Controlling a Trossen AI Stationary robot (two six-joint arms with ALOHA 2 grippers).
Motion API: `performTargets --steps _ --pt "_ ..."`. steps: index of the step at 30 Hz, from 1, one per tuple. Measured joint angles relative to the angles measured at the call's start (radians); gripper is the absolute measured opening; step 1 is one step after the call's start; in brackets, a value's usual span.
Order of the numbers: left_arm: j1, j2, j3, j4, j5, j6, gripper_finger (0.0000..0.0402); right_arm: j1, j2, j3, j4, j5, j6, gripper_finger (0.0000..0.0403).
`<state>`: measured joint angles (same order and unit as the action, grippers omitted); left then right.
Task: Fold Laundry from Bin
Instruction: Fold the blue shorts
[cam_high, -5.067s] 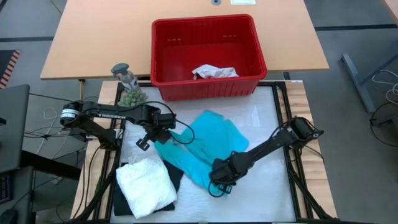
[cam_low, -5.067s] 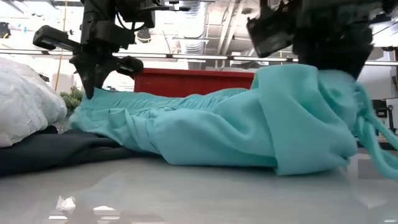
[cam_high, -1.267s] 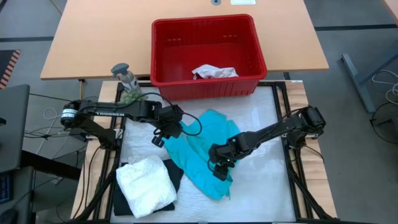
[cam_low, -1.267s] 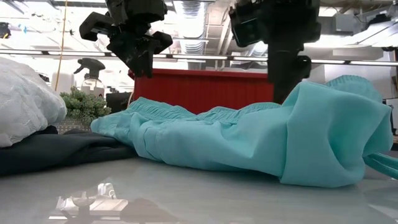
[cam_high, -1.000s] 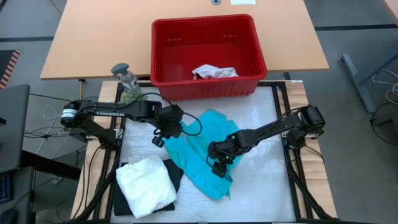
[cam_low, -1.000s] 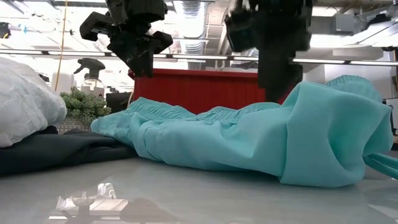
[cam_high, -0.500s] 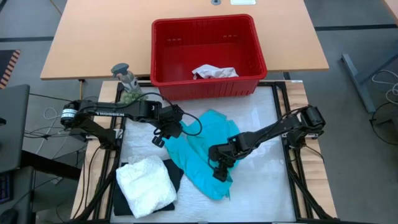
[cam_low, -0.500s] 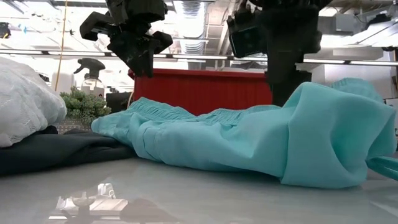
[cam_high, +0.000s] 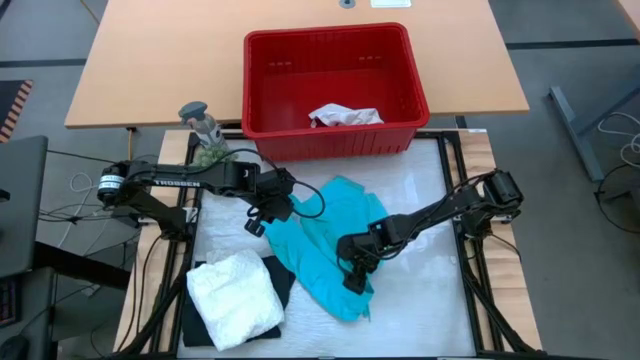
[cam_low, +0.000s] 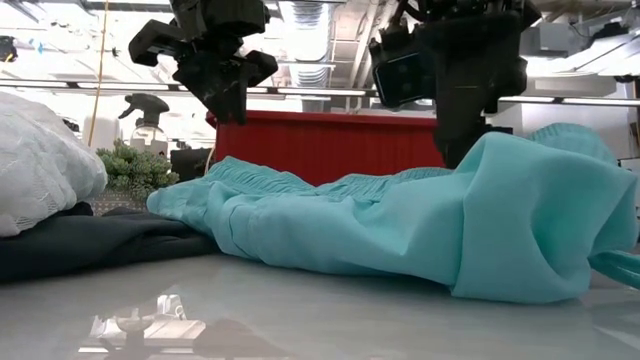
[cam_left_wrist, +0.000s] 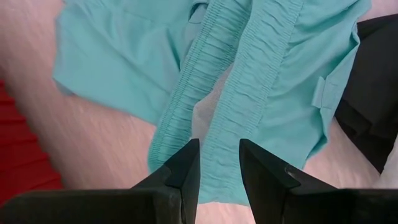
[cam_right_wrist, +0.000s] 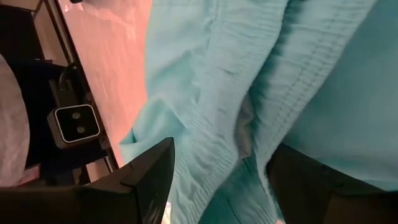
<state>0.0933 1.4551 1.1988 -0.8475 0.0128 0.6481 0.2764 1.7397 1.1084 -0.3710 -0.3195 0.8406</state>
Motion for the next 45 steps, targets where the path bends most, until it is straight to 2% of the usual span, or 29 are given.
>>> performTargets --steps 6,12,15,18,23,24,30,38,41,45 --pt "0.0 0.0 0.0 0.003 -0.001 -0.002 0.01 0.007 0.023 0.0 0.017 -0.004 -0.013 0.027" --pt "0.0 0.0 0.0 0.002 -0.035 -0.003 0.01 0.02 0.111 0.004 0.073 -0.075 0.016 0.027" --pt "0.0 0.0 0.0 0.008 -0.038 -0.002 0.01 0.018 0.13 0.006 0.068 -0.08 0.031 0.0253" --pt "0.0 0.0 0.0 0.019 -0.034 -0.002 0.01 0.016 0.129 0.007 0.061 -0.079 0.027 0.0197" --pt "0.0 0.0 0.0 0.087 0.02 0.037 0.01 0.009 0.129 0.007 0.058 -0.08 0.026 0.0042" --pt "0.0 0.0 0.0 0.104 0.042 0.063 0.01 0.009 0.129 0.007 0.058 -0.08 0.025 0.0029" --pt "0.012 0.007 0.002 0.169 0.159 0.259 0.0103 0.009 0.129 0.007 0.047 -0.057 0.016 0.0032" --pt "0.068 0.132 0.062 0.159 0.317 0.219 0.0105 0.012 0.128 0.008 -0.022 0.008 -0.016 0.0032" --pt "0.071 0.169 0.076 0.158 0.289 0.233 0.0105 0.011 0.128 0.008 -0.024 0.019 -0.032 0.0032" --pt "0.066 0.17 0.084 0.226 0.116 0.189 0.0105 0.011 0.128 0.008 -0.025 0.028 -0.045 0.0032"
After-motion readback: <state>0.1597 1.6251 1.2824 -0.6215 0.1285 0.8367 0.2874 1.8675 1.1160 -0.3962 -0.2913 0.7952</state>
